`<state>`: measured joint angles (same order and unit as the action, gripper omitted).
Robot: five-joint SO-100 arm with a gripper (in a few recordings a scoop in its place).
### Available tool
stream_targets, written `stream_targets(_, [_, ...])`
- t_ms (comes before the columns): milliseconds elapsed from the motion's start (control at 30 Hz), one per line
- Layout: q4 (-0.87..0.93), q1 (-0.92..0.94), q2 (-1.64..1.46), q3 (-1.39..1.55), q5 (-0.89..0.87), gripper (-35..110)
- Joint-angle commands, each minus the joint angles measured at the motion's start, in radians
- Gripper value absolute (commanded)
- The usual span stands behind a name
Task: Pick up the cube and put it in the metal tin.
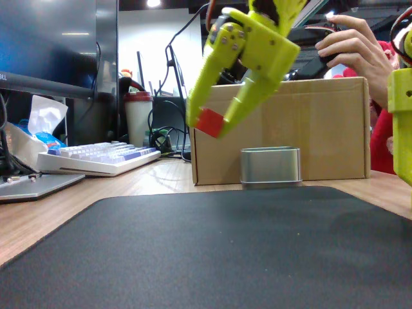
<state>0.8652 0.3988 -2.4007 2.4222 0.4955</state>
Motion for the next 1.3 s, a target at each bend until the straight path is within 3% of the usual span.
stream_targets(0, [0.049, 0.051, -0.044, 0.009, 0.014, 1])
stream_targets(267, [0.061, 0.324, -0.104, 0.012, 0.115, 0])
stream_targets(600, [-0.351, 0.611, -0.058, 0.215, 0.206, 0])
stream_targets(833, [-0.411, 0.620, -0.063, 0.285, 0.227, 2])
stream_targets(867, [-0.411, 0.618, -0.063, 0.285, 0.227, 21])
stream_targets(900, [-0.413, 0.618, -0.066, 0.287, 0.229, 23])
stream_targets(1100, [-0.445, 0.595, -0.083, 0.302, 0.213, 21])
stream_targets(1267, [-0.442, 0.479, -0.115, 0.209, 0.077, 2])
